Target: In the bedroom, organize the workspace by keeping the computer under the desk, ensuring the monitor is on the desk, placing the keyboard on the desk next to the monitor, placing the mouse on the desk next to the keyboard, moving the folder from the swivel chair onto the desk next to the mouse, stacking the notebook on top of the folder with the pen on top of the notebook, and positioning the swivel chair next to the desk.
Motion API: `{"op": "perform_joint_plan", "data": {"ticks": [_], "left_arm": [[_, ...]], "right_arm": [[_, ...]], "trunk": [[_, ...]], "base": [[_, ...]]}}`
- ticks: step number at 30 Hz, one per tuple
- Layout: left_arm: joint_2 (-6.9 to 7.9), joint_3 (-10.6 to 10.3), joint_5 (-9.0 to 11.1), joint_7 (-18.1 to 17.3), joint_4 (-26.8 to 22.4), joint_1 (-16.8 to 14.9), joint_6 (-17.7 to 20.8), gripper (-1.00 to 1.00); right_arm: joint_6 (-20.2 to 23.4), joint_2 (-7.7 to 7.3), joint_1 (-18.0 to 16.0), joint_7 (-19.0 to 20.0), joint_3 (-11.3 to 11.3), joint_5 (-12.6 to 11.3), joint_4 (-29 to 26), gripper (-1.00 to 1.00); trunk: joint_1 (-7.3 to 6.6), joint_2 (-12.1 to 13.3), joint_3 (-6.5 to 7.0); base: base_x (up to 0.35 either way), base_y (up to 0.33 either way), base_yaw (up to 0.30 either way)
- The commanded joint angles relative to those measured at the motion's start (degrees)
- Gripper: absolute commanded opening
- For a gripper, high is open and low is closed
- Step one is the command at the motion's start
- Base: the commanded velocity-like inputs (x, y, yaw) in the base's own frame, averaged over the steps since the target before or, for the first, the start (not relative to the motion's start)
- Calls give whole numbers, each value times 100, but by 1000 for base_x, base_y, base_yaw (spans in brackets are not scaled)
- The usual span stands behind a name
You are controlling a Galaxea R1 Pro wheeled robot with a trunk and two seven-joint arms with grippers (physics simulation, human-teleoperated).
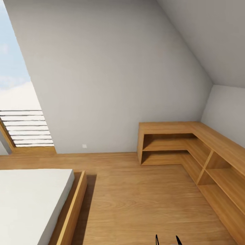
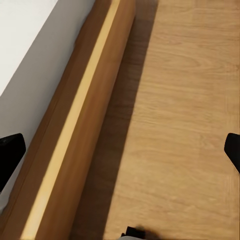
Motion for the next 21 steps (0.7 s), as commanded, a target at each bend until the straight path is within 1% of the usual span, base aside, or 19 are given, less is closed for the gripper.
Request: {"op": "perform_joint_plan", "data": {"ticks": [1, 21], "left_arm": [[3, -48, -3, 60, -8, -2, -7, 100], [5, -46, 4, 69, -8, -1, -2, 100]], "right_arm": [[-15, 4, -7, -29, 49, -22, 12, 100], [-7, -5, -7, -20, 40, -30, 12, 100]], "trunk": [[6, -10, -11], [6, -10, -11]], "base": [[331, 0, 0], [334, 0, 0]]}}
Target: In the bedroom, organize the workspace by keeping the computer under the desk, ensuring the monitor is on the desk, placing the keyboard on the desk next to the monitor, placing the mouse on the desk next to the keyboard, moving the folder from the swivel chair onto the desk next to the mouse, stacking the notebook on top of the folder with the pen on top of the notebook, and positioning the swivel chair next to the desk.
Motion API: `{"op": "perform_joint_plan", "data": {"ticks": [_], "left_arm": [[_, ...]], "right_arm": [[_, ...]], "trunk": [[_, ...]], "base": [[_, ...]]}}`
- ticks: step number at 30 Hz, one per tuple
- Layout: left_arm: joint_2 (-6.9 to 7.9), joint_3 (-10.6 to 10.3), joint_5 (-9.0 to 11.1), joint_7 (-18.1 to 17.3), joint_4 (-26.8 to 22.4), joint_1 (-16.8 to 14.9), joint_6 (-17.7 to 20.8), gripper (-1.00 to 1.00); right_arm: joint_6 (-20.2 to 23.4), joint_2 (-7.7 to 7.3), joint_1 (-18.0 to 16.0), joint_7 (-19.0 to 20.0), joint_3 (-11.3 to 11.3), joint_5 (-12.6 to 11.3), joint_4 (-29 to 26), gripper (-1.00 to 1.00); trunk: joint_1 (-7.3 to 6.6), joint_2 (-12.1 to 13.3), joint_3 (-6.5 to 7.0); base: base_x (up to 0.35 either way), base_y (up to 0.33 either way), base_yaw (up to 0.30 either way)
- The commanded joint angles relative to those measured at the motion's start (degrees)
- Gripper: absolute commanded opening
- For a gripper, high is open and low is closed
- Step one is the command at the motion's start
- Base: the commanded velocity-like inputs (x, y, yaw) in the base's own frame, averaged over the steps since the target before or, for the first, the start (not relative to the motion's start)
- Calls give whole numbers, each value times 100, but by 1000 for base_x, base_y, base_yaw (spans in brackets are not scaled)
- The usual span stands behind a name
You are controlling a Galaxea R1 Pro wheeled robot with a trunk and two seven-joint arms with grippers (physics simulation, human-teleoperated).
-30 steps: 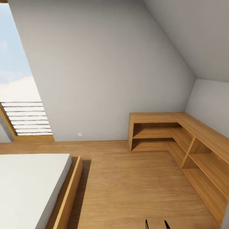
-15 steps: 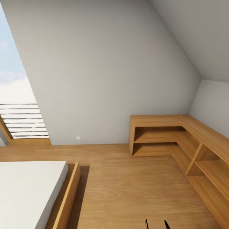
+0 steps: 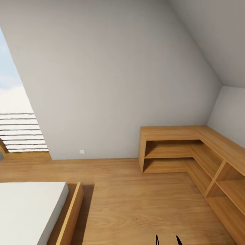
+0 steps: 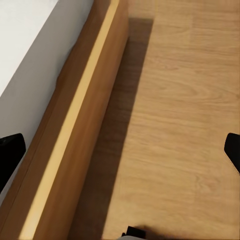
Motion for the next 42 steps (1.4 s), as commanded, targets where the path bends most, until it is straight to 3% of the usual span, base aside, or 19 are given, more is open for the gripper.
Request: {"op": "perform_joint_plan", "data": {"ticks": [1, 42], "left_arm": [[2, -48, -3, 61, -8, -2, -5, 100], [2, -49, -2, 64, -8, -3, -2, 100]], "right_arm": [[-16, 4, -7, -29, 49, -22, 12, 100], [-15, 4, -5, -20, 55, -23, 20, 100]], "trunk": [[6, -10, -11], [6, -10, -11]], "base": [[335, 0, 0], [335, 0, 0]]}}
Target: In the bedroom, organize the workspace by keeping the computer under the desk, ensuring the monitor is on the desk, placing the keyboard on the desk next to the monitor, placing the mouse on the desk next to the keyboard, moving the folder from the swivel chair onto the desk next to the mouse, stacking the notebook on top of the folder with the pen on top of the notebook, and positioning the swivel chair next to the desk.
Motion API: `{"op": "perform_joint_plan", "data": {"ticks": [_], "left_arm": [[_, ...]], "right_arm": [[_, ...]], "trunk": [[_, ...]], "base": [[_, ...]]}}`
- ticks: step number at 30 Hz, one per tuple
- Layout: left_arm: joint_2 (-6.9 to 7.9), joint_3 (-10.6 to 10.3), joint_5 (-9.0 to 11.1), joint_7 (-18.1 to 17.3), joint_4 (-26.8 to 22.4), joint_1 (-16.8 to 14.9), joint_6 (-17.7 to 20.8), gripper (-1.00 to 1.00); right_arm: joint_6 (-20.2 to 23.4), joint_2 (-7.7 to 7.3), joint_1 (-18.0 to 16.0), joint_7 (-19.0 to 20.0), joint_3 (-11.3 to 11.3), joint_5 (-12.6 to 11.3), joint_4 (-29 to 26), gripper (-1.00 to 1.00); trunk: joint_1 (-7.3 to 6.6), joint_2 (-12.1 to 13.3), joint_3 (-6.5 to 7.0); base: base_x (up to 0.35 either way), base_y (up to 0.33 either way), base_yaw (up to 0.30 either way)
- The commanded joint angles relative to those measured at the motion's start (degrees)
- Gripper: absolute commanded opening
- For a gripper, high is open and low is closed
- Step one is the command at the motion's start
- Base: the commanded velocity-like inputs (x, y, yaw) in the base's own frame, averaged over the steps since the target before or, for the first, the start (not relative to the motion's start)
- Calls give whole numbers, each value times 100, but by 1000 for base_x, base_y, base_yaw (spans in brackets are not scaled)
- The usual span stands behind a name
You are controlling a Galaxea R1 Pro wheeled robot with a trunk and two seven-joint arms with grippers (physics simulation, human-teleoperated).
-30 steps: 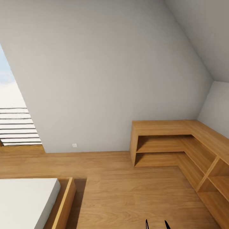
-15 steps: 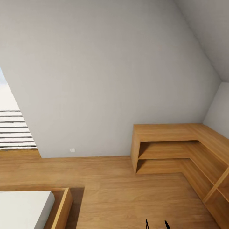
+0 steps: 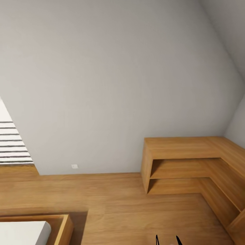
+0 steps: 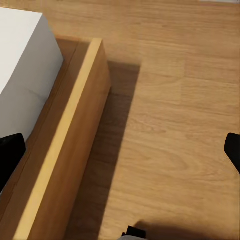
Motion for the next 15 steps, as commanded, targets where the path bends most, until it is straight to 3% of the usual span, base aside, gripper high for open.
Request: {"op": "perform_joint_plan", "data": {"ticks": [1, 15], "left_arm": [[2, -48, -3, 61, -8, -2, -6, 100], [2, -47, 4, 63, -8, -2, -6, 100]], "right_arm": [[-16, 4, -7, -29, 49, -22, 13, 100], [-16, 7, -8, -29, 48, -22, 11, 100]], "trunk": [[6, -10, -11], [6, -10, -11]], "base": [[335, 0, 0], [335, 0, 0]]}}
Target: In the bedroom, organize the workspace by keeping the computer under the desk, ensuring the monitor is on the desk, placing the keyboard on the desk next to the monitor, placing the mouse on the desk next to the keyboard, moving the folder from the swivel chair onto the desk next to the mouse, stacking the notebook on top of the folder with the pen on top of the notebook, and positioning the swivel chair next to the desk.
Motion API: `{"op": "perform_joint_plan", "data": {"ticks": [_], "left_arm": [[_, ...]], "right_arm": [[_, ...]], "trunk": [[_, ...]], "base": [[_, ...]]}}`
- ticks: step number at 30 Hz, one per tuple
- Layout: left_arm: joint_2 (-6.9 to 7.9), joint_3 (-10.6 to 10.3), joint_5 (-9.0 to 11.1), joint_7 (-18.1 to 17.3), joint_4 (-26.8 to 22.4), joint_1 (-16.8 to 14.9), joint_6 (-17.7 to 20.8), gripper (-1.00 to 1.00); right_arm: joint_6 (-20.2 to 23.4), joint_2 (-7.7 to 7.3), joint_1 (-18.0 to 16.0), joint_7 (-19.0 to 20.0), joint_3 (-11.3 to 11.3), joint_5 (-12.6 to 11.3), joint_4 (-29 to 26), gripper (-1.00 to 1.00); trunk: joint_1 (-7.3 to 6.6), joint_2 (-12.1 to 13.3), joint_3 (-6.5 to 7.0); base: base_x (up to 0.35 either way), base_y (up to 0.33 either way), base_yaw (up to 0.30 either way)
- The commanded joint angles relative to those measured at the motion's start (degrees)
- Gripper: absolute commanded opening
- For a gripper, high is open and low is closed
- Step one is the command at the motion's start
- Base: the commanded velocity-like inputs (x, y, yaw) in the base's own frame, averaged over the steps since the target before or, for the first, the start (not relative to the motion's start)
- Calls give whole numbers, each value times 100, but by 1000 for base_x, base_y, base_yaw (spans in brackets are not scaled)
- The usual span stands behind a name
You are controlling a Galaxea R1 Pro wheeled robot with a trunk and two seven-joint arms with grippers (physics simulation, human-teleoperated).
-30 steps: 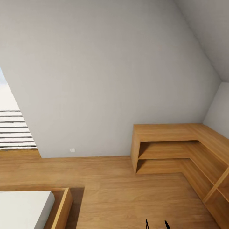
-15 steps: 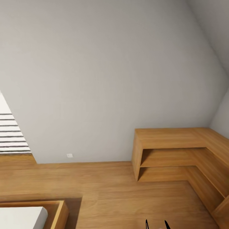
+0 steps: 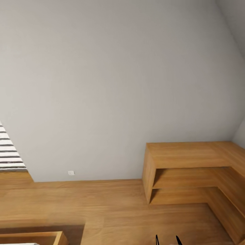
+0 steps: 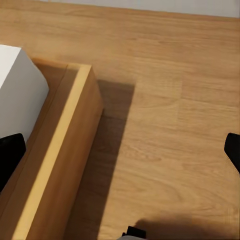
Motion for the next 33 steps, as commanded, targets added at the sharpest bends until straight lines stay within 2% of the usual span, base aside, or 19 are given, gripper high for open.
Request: {"op": "perform_joint_plan", "data": {"ticks": [1, 7, 13, 20, 27, 33], "left_arm": [[3, -48, -3, 65, -8, -2, -6, 100], [3, -42, 11, 77, -8, -3, -6, 100], [3, -41, 23, 78, -8, -4, -14, 100], [3, -41, 24, 82, -8, -5, -8, 100], [3, -39, 24, 82, -8, -2, -6, 100], [4, -26, 26, 79, -8, -3, -15, 100]], "right_arm": [[-16, 7, -7, -29, 50, -23, 12, 100], [-16, 10, -5, -29, 51, -23, 13, 100], [-16, 6, -7, -26, 52, -17, 9, 100], [-16, 1, -7, -12, 52, -6, 6, 100], [-16, 1, -7, -11, 52, -1, 5, 100], [-16, -13, -7, -10, 49, 3, 8, 100]], "trunk": [[6, -10, -11], [6, -10, -11], [6, -10, -10], [6, -10, 17], [6, -10, 46], [6, -10, 72]], "base": [[335, 0, 0], [284, 0, 0], [63, 0, -13], [6, 0, -216], [219, 0, -231], [60, 0, -232]]}}
